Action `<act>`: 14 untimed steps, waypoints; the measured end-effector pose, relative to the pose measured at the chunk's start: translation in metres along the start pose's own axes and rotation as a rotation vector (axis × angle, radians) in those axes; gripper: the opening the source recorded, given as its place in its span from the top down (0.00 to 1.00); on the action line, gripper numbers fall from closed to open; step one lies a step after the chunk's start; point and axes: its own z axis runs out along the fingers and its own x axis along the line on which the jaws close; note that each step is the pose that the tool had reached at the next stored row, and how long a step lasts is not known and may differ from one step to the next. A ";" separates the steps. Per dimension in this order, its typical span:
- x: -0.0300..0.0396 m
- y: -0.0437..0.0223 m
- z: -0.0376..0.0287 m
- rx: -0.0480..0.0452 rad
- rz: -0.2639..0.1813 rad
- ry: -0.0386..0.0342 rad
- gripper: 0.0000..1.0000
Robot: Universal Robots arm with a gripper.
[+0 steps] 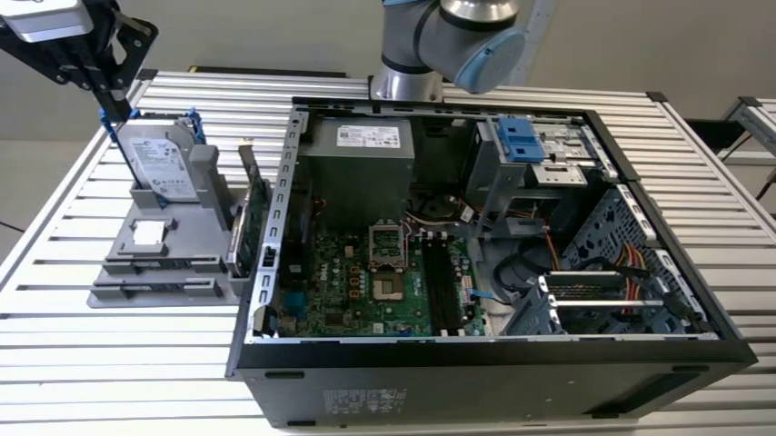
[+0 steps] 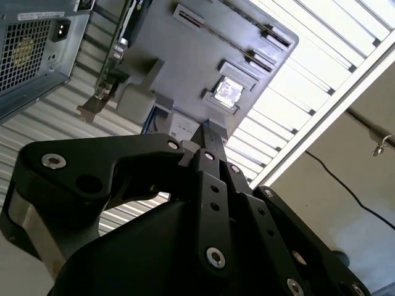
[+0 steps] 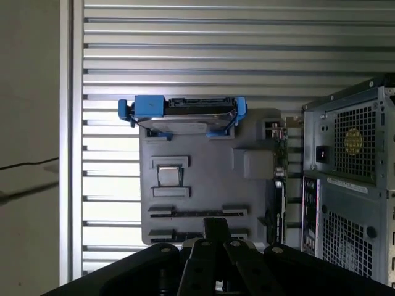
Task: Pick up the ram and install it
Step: 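Reach for the ram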
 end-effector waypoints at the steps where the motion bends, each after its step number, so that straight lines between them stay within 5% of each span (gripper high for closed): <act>1: 0.0000 0.0000 0.0000 0.0000 -0.001 0.0000 1.00; 14: 0.0000 0.0000 0.0000 -0.0001 -0.007 0.0003 1.00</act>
